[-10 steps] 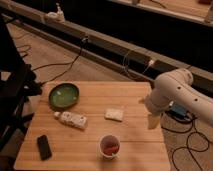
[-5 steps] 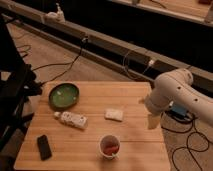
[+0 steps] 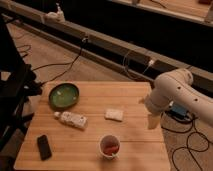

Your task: Place the bottle in the ceramic bowl

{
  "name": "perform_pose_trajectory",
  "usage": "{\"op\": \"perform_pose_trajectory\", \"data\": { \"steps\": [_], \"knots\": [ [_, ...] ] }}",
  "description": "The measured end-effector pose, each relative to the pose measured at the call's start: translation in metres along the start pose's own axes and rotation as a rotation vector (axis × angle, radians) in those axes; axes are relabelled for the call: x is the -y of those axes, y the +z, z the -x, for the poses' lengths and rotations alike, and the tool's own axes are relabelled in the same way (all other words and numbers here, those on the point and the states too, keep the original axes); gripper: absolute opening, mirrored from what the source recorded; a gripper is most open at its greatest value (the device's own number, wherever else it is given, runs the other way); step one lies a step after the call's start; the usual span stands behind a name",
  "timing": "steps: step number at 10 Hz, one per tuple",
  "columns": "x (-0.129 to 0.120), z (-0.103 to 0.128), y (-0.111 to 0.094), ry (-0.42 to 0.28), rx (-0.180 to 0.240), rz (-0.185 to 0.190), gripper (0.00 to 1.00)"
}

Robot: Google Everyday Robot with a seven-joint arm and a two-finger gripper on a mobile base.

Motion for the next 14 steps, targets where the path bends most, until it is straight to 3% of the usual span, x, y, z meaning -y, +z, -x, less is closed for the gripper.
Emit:
{"op": "perform_pose_trajectory", "data": {
  "steps": [1, 3, 7, 9, 12, 13, 14],
  "knots": [
    [0.003, 0.002, 0.000, 0.007, 0.008, -0.009, 0.80],
    [0.023, 0.018, 0.001, 0.066, 0.067, -0.048, 0.80],
    [0.063, 0.068, 0.022, 0.131, 0.171, -0.087, 0.80],
    [0.074, 0.103, 0.037, 0.131, 0.212, -0.088, 0.80],
    [0.071, 0.191, 0.061, 0.081, 0.310, -0.087, 0.80],
    [0.063, 0.211, 0.064, 0.055, 0.332, -0.080, 0.80],
    [0.061, 0.215, 0.065, 0.049, 0.336, -0.078, 0.80]
  ]
}}
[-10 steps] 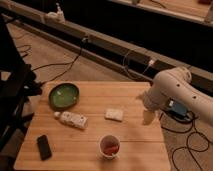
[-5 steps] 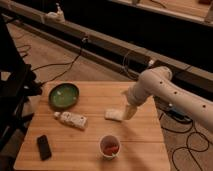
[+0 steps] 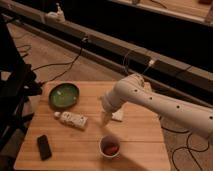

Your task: Place the bottle in the ceramic bowl

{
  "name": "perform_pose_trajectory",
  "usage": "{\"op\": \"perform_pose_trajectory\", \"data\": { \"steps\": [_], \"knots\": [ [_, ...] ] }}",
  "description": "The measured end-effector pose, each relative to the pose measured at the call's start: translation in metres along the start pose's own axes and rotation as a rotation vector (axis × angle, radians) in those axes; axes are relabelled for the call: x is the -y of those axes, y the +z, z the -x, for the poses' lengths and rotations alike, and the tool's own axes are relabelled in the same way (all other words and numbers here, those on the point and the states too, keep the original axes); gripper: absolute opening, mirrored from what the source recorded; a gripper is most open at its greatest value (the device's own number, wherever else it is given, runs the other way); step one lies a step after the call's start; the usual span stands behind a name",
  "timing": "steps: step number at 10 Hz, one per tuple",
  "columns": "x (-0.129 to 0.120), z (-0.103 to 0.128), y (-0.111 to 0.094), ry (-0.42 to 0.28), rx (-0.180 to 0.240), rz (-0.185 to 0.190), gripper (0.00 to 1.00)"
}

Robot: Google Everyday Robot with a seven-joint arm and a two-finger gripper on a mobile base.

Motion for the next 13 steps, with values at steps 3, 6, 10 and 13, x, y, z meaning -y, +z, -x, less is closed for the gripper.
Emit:
{"op": "perform_pose_trajectory", "data": {
  "steps": [3, 6, 10, 13],
  "knots": [
    [0.000, -0.001, 0.000, 0.002, 0.000, 0.000, 0.80],
    [0.001, 0.002, 0.007, -0.011, -0.021, 0.004, 0.80],
    [-0.001, 0.041, 0.071, -0.059, 0.025, 0.082, 0.80],
    [0.000, 0.055, 0.129, -0.067, 0.030, 0.155, 0.80]
  ]
}}
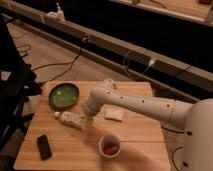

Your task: Place the bottle in the ceramic bowl

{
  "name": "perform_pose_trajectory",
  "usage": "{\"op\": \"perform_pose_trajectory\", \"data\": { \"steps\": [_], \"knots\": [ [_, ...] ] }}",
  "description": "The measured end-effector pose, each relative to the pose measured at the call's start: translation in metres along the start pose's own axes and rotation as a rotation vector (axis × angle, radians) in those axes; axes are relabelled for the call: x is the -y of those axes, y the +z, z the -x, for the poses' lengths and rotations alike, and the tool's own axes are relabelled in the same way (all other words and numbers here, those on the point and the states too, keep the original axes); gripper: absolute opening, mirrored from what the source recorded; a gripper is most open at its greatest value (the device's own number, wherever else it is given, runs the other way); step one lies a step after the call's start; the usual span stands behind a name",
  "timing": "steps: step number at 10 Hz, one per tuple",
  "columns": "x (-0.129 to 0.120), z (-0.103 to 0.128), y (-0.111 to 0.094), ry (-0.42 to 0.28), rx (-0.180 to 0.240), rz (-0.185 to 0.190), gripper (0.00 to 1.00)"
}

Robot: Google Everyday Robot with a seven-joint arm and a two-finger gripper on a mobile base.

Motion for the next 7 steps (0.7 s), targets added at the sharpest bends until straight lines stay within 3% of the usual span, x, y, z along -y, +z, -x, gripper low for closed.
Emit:
{"op": "perform_pose_trajectory", "data": {
  "steps": [3, 7],
  "knots": [
    [0.009, -0.007, 0.039, 0.043, 0.004, 0.048, 0.77],
    [0.017, -0.017, 0.051, 0.093, 0.018, 0.061, 0.39]
  ]
}}
